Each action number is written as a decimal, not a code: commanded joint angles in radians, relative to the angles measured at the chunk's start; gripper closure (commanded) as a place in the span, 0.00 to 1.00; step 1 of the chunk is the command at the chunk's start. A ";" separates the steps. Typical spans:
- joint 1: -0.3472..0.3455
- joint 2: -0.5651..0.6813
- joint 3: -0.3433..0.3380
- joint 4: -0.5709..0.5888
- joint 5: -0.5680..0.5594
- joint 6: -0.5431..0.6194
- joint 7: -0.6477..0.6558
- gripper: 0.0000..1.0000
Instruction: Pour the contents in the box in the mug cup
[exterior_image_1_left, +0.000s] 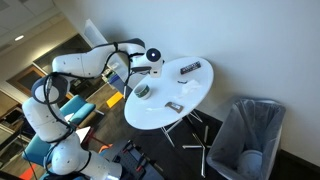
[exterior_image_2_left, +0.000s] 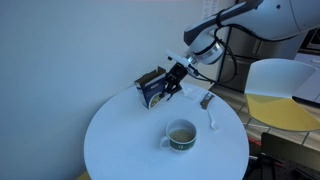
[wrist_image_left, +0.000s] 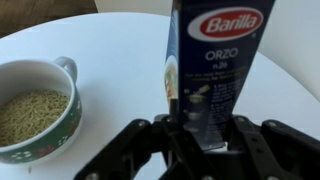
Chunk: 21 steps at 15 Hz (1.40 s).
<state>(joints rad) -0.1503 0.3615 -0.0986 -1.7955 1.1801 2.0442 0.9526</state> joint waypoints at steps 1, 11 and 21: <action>-0.009 0.082 0.005 0.070 0.075 -0.043 -0.011 0.87; -0.006 0.274 0.019 0.204 0.155 -0.020 0.015 0.87; 0.005 0.328 0.031 0.227 0.185 -0.001 0.020 0.29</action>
<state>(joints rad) -0.1485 0.6946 -0.0713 -1.5798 1.3426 2.0371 0.9509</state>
